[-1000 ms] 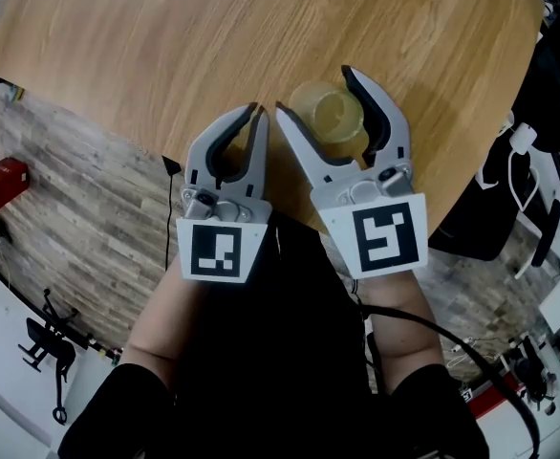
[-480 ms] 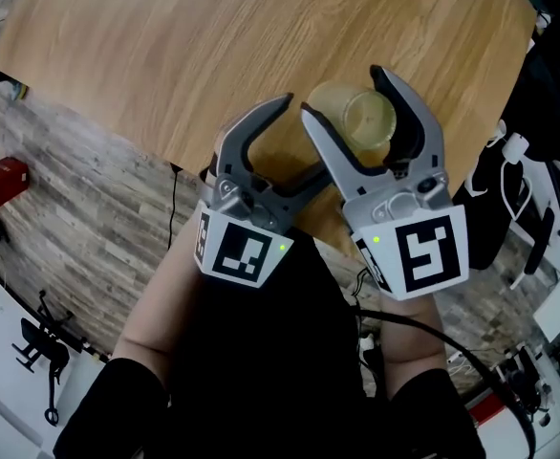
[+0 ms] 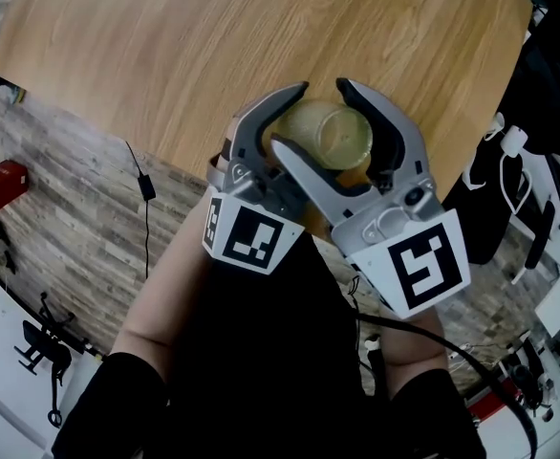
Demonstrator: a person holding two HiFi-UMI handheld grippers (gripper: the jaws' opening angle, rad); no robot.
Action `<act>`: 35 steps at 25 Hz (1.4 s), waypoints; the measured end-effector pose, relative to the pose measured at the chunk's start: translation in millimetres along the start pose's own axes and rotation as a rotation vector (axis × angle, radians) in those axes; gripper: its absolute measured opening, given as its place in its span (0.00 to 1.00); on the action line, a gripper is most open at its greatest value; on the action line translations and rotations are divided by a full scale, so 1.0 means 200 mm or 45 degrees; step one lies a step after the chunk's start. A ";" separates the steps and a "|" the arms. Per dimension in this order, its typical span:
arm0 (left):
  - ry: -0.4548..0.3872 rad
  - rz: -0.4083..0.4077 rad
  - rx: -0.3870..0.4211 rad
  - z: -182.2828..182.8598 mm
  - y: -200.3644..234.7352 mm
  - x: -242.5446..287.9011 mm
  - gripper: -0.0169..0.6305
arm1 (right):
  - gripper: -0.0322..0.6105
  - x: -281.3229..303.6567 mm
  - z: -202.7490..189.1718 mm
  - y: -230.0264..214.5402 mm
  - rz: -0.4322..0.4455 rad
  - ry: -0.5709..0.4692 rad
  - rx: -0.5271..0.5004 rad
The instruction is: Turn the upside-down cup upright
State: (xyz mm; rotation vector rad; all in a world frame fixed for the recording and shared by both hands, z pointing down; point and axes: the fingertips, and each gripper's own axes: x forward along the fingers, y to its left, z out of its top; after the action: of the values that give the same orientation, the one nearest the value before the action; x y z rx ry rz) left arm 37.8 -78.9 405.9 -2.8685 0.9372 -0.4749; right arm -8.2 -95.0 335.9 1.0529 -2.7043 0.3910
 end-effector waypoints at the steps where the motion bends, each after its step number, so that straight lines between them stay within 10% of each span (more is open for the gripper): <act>1: 0.003 -0.005 -0.007 0.00 0.00 0.00 0.66 | 0.55 0.00 0.00 0.00 -0.001 -0.003 0.010; 35: -0.045 -0.010 -0.016 0.05 0.04 -0.08 0.64 | 0.56 -0.11 -0.12 -0.50 -0.344 -0.139 0.337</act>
State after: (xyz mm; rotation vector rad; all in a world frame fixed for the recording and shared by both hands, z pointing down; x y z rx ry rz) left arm 24.2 -76.6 391.6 -2.8827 0.9274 -0.4195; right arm 78.5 -144.5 369.5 1.5310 -2.5994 0.6716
